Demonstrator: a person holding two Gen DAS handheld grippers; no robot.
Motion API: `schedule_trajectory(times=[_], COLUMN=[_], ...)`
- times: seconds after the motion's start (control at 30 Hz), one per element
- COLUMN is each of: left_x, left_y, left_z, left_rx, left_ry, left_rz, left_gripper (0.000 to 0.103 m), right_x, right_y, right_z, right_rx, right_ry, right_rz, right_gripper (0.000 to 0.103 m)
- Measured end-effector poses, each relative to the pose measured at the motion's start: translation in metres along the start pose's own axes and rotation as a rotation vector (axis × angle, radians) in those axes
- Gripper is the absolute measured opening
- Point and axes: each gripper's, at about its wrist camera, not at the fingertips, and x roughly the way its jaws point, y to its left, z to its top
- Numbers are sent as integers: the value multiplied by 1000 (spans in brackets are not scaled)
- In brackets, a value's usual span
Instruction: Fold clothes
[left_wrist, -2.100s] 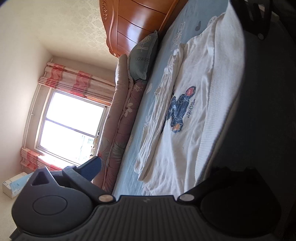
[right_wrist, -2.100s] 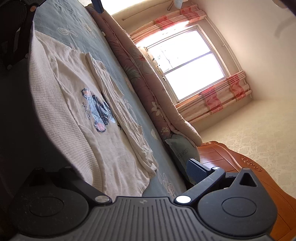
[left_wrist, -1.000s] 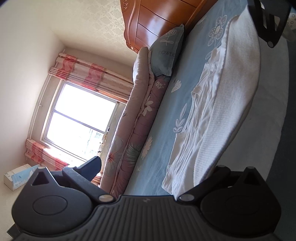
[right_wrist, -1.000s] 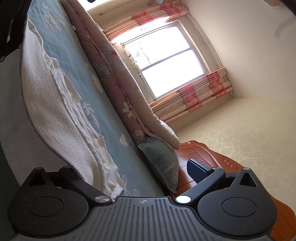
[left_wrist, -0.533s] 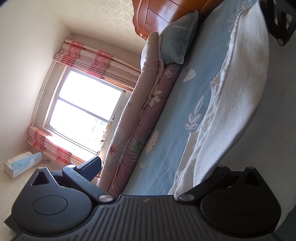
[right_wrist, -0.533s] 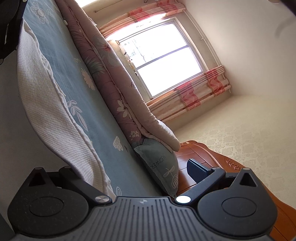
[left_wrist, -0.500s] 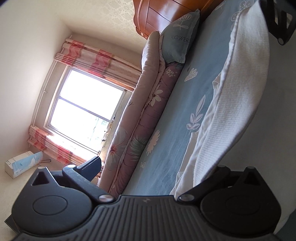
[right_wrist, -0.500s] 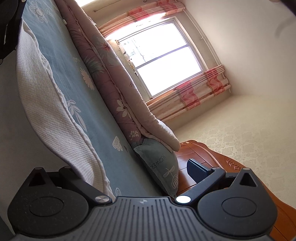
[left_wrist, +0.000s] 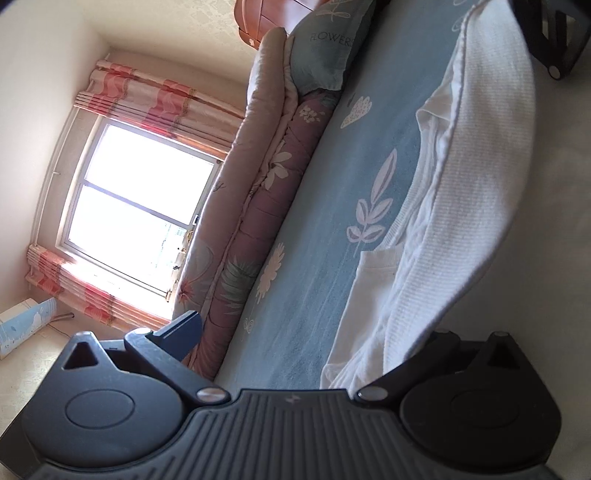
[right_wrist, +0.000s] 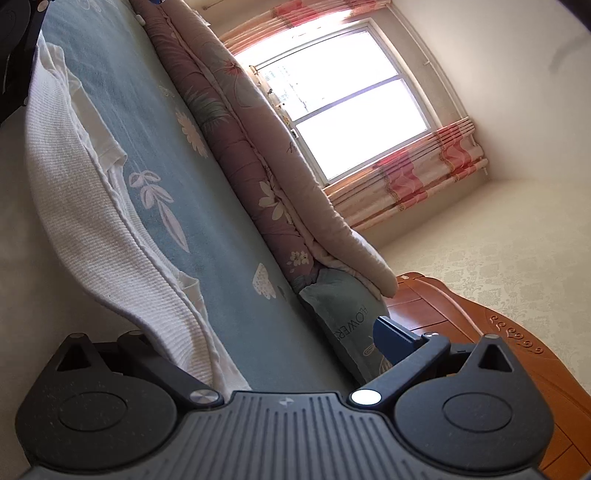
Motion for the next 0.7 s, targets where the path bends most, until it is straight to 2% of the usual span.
schedule_trajectory(times=[0.1,0.27,0.4,0.57,0.7], left_x=[4,-19,-35,-22,6], left_y=[5,17,23,43,71], left_z=[-4,-15,-31,-38,-28], left_rx=[-29,-35,-73,-165,-253], left_ry=[-4,-17,-9,27,24], left_rz=[-50,-128,-224,-234,-222], left_gripper=[102,102,102,103,103], right_x=[0,-13,-38,-28,-3], right_y=[-1,-12,-24,-29,-48], right_z=[-3,-5,-13,-20,-10], right_rx=[18,60,70,56,106], right_ry=[24,52,34,79,51], right_rz=[49,111,204,209,191], right_gripper=[103,103,103,103,103])
